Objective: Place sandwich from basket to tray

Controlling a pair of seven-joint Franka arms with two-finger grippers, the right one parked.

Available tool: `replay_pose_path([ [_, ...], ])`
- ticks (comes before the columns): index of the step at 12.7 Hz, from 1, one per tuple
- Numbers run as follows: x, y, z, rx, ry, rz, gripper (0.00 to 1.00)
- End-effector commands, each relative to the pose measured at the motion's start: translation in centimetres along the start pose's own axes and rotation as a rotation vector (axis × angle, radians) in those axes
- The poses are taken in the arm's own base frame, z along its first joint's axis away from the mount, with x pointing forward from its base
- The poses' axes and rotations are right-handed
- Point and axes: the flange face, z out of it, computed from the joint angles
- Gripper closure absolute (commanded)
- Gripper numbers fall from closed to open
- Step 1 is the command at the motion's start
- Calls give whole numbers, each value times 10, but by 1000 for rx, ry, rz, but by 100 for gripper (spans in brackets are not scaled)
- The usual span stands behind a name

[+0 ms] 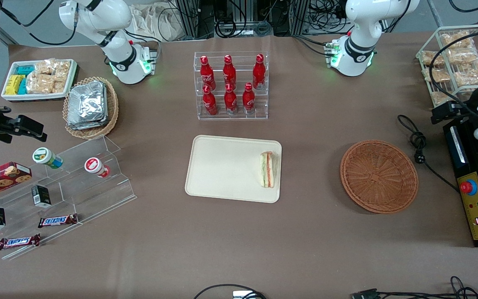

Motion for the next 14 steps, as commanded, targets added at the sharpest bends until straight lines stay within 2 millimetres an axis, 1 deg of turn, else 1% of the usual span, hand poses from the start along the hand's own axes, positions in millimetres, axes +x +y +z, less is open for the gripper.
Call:
replay_pose_path([
  [1,-18,18,3,7,17,21,0],
  [3,-17,29,4,11,15,27,0],
  [4,-17,30,5,11,13,27,0],
  [6,-13,29,-1,10,25,25,0],
  [8,-5,25,-10,6,38,32,0],
  [13,-4,26,-8,6,32,25,0],
  [14,-1,25,-4,5,24,27,0],
])
